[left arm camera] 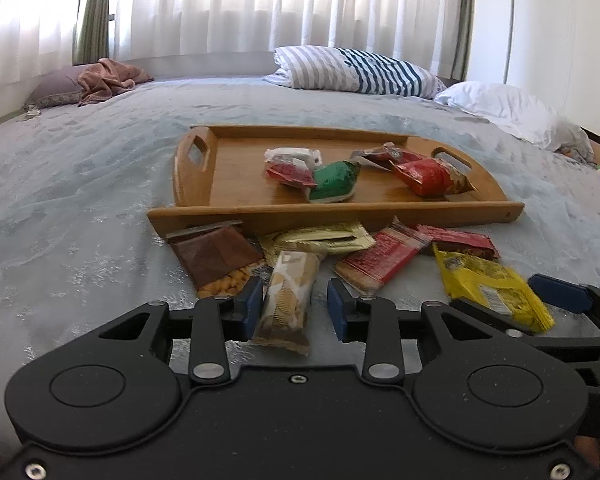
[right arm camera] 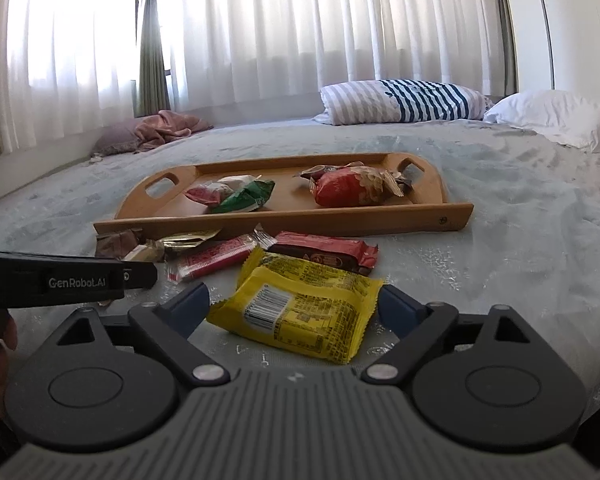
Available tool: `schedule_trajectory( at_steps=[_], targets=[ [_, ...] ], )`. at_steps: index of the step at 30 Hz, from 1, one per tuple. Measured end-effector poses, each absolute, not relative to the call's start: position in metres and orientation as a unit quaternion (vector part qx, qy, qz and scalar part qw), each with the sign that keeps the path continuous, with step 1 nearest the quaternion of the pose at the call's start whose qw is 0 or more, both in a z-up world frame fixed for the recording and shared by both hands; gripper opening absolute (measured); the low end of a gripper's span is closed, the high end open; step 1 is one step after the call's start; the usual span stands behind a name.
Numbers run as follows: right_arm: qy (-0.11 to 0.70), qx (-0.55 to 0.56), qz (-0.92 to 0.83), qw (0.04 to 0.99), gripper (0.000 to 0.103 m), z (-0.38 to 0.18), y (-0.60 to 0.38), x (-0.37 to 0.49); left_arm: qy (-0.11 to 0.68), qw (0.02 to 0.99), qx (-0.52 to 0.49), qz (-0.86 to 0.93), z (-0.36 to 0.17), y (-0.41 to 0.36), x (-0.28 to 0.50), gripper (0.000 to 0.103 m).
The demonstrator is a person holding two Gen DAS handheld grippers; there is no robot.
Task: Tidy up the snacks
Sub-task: 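Hold the beige packet in the left tool while the right tool closes around the yellow packet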
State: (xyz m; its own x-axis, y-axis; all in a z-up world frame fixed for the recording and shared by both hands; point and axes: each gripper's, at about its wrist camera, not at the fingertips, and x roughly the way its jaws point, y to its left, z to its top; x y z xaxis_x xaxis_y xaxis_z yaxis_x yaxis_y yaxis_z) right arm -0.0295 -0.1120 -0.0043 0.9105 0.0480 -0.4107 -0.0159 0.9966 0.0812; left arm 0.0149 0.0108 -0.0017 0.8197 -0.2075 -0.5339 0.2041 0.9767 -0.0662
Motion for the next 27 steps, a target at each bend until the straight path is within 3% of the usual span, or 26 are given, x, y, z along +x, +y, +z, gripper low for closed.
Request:
schedule_trajectory(
  at_steps=[3, 9, 16, 27],
  targets=[
    [0.209, 0.036, 0.016, 0.977, 0.087, -0.004, -0.111, -0.03, 0.285, 0.951, -0.003, -0.118, -0.002, 0.006, 0.013, 0.023],
    [0.2, 0.026, 0.027, 0.979, 0.068, 0.001, -0.108, -0.032, 0.284, 0.953, -0.012, -0.109, 0.0, 0.005, 0.009, 0.023],
    [0.195, 0.028, 0.028, 0.98, 0.061, 0.005, -0.11, -0.037, 0.273, 0.956, -0.014, -0.103, 0.008, 0.007, 0.004, 0.022],
    [0.175, 0.019, 0.026, 0.984, 0.06, 0.014, -0.113, -0.042, 0.264, 0.96, -0.025, -0.086, 0.017, 0.012, 0.005, 0.022]
  ],
)
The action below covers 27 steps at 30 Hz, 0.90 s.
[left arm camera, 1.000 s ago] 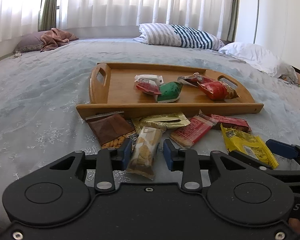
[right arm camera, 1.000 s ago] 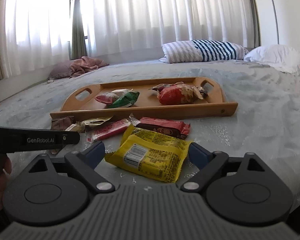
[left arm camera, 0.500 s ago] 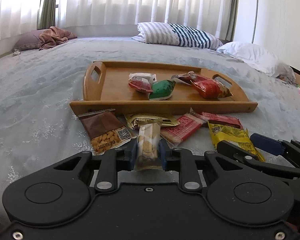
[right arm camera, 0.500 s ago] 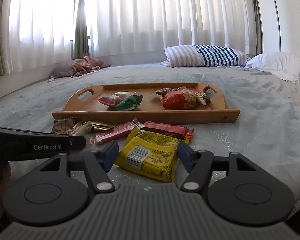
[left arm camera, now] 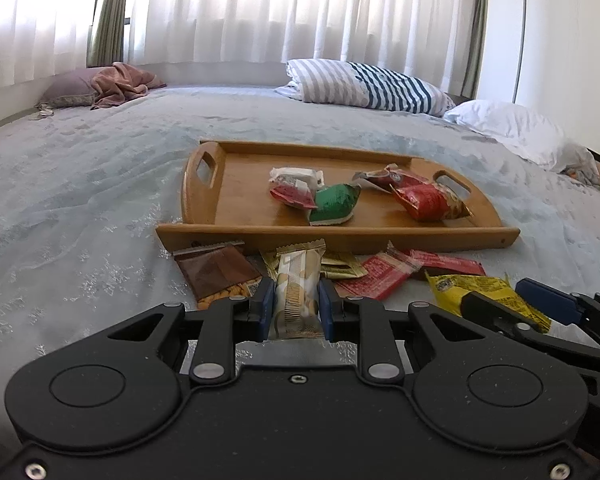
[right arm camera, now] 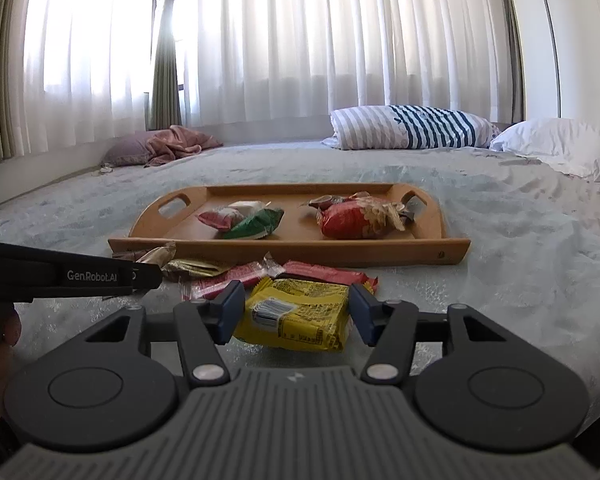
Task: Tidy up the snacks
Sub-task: 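Hold the beige packet in the left tool while the right tool closes around the yellow packet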
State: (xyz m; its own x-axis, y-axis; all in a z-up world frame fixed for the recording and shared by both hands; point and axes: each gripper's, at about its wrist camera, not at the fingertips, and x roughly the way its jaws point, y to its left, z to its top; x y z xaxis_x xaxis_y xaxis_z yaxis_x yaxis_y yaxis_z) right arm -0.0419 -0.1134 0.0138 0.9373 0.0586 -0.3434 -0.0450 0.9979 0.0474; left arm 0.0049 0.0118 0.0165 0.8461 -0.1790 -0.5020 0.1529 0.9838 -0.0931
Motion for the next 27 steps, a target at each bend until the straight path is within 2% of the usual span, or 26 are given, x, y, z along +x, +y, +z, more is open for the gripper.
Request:
schedule_trajectory(
  at_steps=[5, 8, 9, 10, 14, 20, 25, 27],
  targets=[
    [0.19, 0.022, 0.01, 0.982, 0.063, 0.009, -0.116, -0.038, 0.265, 0.961, -0.027, -0.079, 0.018, 0.014, 0.008, 0.022],
    [0.192, 0.041, -0.004, 0.981, 0.073, 0.005, -0.12, -0.039, 0.267, 0.96, -0.031, -0.078, 0.017, 0.015, 0.008, 0.022],
    [0.191, 0.041, -0.006, 0.981, 0.081, 0.004, -0.12, -0.038, 0.268, 0.96, -0.033, -0.077, 0.017, 0.015, 0.008, 0.022],
    [0.191, 0.036, -0.007, 0.981, 0.083, 0.004, -0.118, -0.038, 0.268, 0.96, -0.034, -0.076, 0.017, 0.015, 0.008, 0.022],
    [0.184, 0.024, -0.006, 0.983, 0.088, 0.003, -0.111, -0.037, 0.269, 0.96, -0.037, -0.074, 0.017, 0.016, 0.008, 0.022],
    [0.198, 0.043, -0.018, 0.979, 0.09, -0.001, -0.105, -0.031, 0.269, 0.959, -0.037, -0.074, 0.017, 0.016, 0.008, 0.022],
    [0.196, 0.085, -0.049, 0.976, 0.102, -0.002, -0.112, -0.029, 0.269, 0.96, -0.04, -0.07, 0.015, 0.018, 0.008, 0.022],
    [0.203, 0.092, -0.055, 0.973, 0.103, -0.003, -0.113, -0.026, 0.27, 0.96, -0.041, -0.069, 0.015, 0.018, 0.009, 0.022]
  ],
)
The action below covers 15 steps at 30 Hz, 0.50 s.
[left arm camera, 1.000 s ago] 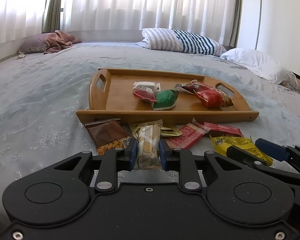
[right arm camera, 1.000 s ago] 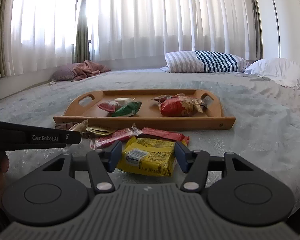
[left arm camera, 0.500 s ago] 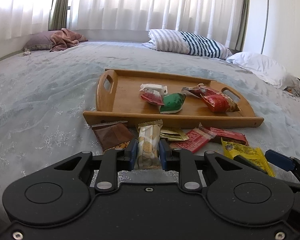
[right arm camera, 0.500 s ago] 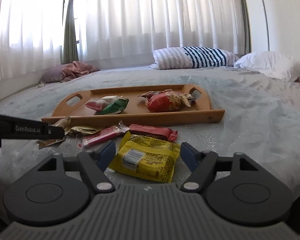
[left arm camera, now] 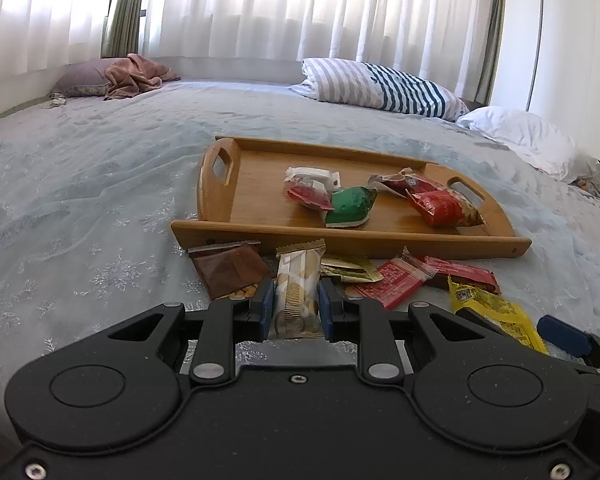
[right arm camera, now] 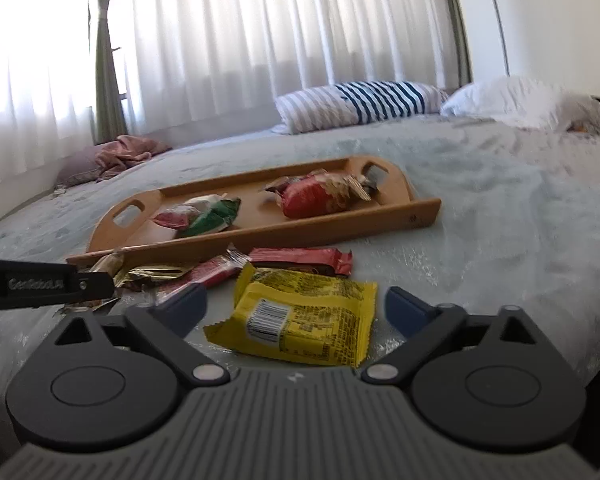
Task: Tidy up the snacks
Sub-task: 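Hold the beige packet in the left tool while the right tool closes around the yellow packet, then lift the beige packet and yellow packet with both tools over the tray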
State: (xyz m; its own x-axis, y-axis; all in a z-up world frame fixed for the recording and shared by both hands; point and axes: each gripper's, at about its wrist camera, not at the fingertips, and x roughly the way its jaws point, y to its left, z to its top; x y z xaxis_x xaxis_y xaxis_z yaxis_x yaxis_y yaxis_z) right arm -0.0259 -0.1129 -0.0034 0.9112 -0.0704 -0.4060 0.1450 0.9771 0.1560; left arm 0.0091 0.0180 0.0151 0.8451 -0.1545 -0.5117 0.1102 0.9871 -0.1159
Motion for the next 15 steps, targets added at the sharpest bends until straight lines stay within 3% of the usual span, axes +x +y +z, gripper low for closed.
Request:
schedule_trajectory(
  at_steps=[6, 14, 15],
  targets=[
    [0.221, 0.067, -0.064, 0.971, 0.103, -0.004, -0.106, -0.017, 0.266, 0.961, -0.045, -0.067, 0.017, 0.02, 0.01, 0.022],
    [0.22, 0.043, -0.065, 0.972, 0.081, -0.002, -0.101, -0.02, 0.257, 0.963, -0.048, -0.064, 0.024, 0.021, 0.013, 0.022],
    [0.218, 0.041, -0.07, 0.972, 0.075, -0.001, -0.1, -0.02, 0.256, 0.963, -0.048, -0.064, 0.024, 0.021, 0.014, 0.022]
  ],
)
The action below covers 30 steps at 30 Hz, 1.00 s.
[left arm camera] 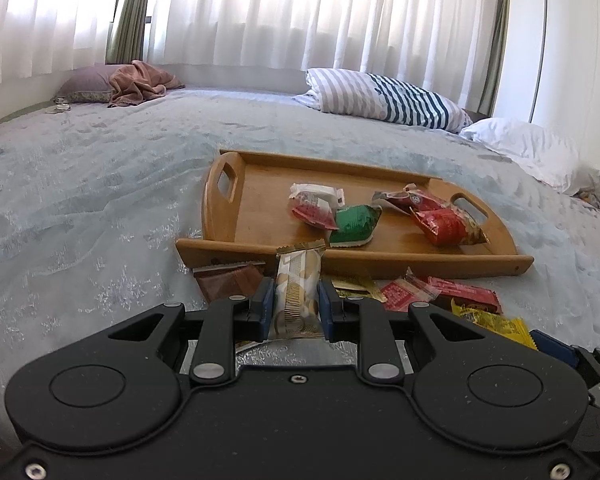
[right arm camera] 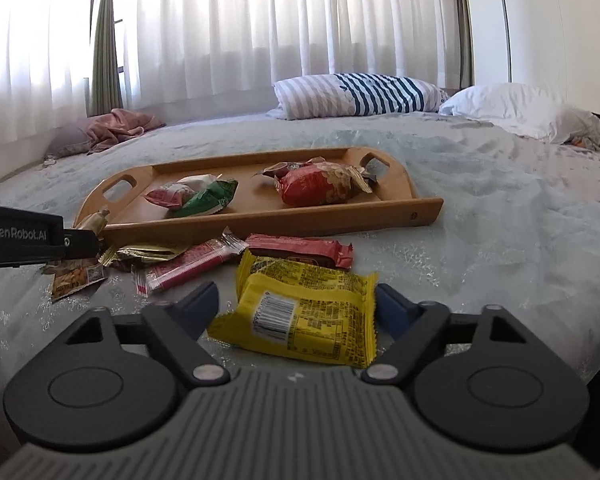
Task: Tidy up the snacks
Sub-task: 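Lift the beige packet and yellow packet with both tools over the tray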
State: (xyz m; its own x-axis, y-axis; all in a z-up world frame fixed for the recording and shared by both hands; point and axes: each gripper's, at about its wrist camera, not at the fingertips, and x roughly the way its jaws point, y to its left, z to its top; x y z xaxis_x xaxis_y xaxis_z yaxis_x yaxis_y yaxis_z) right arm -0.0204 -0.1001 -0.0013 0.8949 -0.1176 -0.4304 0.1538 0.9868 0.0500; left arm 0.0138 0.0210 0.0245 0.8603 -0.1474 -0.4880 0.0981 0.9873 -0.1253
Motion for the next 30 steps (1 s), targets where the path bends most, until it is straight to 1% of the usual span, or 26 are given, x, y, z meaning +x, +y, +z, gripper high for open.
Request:
schedule_trajectory(
  at_steps=[1, 13, 20, 30],
  targets=[
    [0.218, 0.041, -0.071, 0.972, 0.071, -0.001, -0.1, -0.021, 0.256, 0.963, -0.049, -0.064, 0.025, 0.021, 0.014, 0.022],
    [0.219, 0.043, -0.056, 0.973, 0.057, 0.002, -0.104, -0.023, 0.253, 0.964, -0.051, -0.061, 0.026, 0.022, 0.015, 0.022],
    [0.216, 0.05, -0.061, 0.973, 0.055, 0.008, -0.11, -0.026, 0.247, 0.966, -0.055, -0.058, 0.028, 0.024, 0.013, 0.022],
    [0.183, 0.048, -0.059, 0.98, 0.055, 0.03, -0.122, -0.017, 0.228, 0.97, -0.059, -0.055, 0.042, 0.025, 0.024, 0.022]
  ],
)
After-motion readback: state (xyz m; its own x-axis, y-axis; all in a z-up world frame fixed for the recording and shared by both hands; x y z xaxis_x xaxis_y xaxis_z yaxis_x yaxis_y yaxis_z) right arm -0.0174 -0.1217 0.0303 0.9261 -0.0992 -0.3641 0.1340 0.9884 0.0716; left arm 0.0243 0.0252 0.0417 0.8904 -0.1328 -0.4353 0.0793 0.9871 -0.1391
